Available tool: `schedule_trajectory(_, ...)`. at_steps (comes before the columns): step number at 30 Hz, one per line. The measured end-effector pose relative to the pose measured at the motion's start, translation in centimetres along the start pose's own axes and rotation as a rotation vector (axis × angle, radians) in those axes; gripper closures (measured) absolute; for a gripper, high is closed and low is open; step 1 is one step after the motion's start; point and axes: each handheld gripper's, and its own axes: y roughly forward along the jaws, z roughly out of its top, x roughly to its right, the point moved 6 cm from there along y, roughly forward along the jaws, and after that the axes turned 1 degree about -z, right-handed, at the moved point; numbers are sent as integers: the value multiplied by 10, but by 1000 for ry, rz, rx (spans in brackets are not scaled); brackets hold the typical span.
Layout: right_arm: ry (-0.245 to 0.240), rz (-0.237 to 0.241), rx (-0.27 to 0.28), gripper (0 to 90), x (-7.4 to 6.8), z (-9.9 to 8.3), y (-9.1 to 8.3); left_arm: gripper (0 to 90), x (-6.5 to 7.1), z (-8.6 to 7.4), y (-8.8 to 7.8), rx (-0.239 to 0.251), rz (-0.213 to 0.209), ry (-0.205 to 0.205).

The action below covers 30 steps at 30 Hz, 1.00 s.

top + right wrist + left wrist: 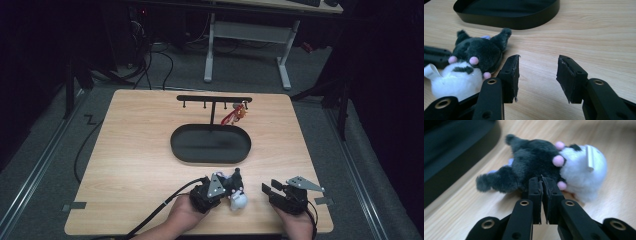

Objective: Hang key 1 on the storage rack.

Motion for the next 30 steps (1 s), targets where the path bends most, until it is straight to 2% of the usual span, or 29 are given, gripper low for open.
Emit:
schedule_trajectory(6,15,0,7,524,4,0,-2,838,7,3,6,-6,-3,7)
schedule_trajectory(10,12,0,12,524,3,0,-3,836,10,14,18,-3,-7,7)
schedule_trajectory(13,15,-4,15,524,5,0,-4,818,9,15,16,8,-12,6)
schedule_trajectory(15,20,-5,14,522,6,0,-4,774,4,11,9,25,-6,0)
schedule_trajectory(17,17,-6,12,521,8,-1,-4,735,-5,5,-2,45,3,-24)
schedule_trajectory(21,17,-9,4,520,9,-2,-2,627,-38,-16,-30,61,72,-64)
schedule_trajectory(26,3,-12,-13,545,9,-4,1,498,-90,-54,-76,36,189,-106)
schedule_trajectory(30,-12,-25,-35,542,8,-6,5,442,-124,-85,-111,64,312,-152)
